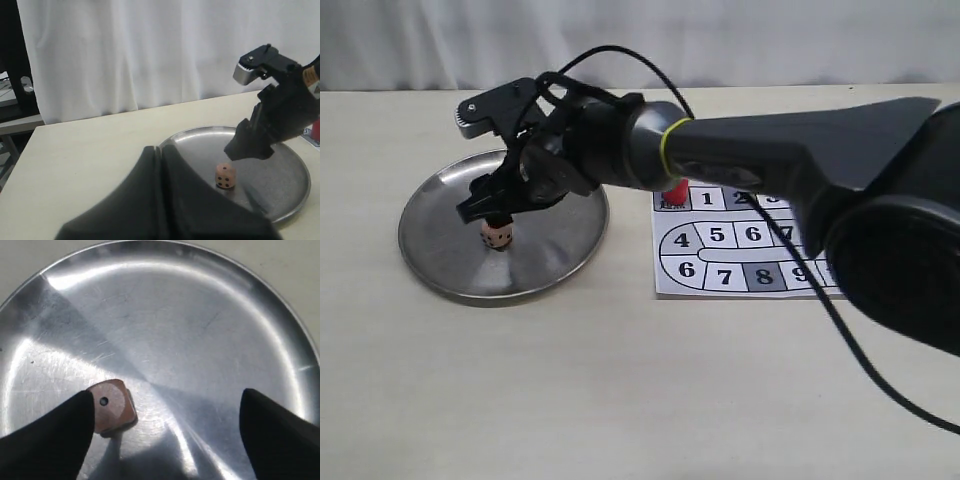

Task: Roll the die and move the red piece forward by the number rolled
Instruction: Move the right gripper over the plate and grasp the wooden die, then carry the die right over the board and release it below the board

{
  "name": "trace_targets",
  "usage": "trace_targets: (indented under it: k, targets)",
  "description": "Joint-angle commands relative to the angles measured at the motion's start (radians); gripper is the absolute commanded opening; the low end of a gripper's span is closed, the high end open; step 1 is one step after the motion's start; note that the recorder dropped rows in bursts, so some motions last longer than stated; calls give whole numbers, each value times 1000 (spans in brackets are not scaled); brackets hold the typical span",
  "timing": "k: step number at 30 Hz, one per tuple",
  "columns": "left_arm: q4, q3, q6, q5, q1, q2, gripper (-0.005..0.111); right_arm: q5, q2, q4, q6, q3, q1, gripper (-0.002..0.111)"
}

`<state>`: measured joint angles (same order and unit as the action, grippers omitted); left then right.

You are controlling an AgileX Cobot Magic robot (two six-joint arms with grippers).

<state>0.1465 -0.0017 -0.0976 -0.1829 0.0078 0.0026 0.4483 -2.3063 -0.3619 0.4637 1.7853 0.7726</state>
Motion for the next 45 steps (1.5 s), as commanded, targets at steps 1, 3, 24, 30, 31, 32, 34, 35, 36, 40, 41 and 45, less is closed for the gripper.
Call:
trace_targets:
  k: [1,3,24,30,31,32,34,35,36,40,41,45]
  targets:
    - [-2,2,-1,10,-8,-3,0,2,-66,17,-8,60,20,75]
    - [-2,2,-1,10,-8,-3,0,-10,-91,25,-8,80,30,75]
    - [-2,2,-1,10,-8,-3,0,453,300,-213,-24,-8,-55,4]
    - [-2,2,-1,10,-8,-3,0,361,398,-108,-24,-238,-231,4]
    - [-2,2,-1,10,-8,-3,0,330,402,-78,-24,-276,-255,4]
    - [-2,2,-1,10,-8,-3,0,298,402,-46,-24,-318,-281,4]
    - [-2,2,-1,10,-8,-3,0,232,394,7,-22,-393,-321,4]
    - [-2,2,-1,10,-8,-3,0,191,386,31,-11,-425,-336,4]
    - [-2,2,-1,10,-8,-3,0,155,378,40,2,-453,-345,4]
    - [-2,2,-1,10,-8,-3,0,131,332,20,32,-485,-352,6]
    - [-2,2,-1,10,-8,-3,0,131,323,13,46,-485,-352,9]
    - [-2,2,-1,10,-8,-3,0,133,280,1,79,-485,-352,27]
